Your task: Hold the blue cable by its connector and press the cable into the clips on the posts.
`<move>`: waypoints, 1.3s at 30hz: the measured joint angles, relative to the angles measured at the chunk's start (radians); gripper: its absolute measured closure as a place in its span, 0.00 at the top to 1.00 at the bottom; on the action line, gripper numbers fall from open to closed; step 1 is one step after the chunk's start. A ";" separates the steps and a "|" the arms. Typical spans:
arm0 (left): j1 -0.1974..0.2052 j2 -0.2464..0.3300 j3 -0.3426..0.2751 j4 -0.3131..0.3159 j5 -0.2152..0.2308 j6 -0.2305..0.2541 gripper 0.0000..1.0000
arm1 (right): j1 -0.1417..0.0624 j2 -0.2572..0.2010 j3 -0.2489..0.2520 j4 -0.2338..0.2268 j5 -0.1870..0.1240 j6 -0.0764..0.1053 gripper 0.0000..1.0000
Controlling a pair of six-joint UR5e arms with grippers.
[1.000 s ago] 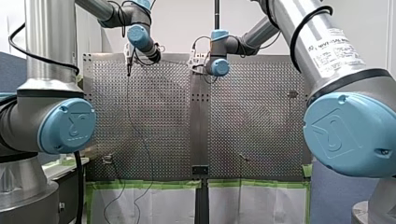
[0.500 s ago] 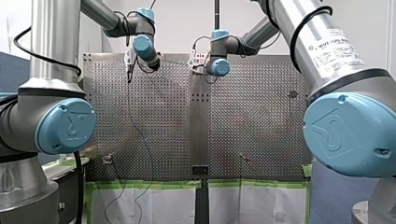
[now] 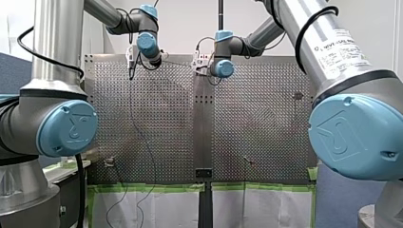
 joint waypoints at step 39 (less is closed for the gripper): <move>0.025 -0.094 0.103 0.024 -0.031 -0.010 0.99 | -0.001 0.003 0.000 0.001 -0.002 -0.001 0.00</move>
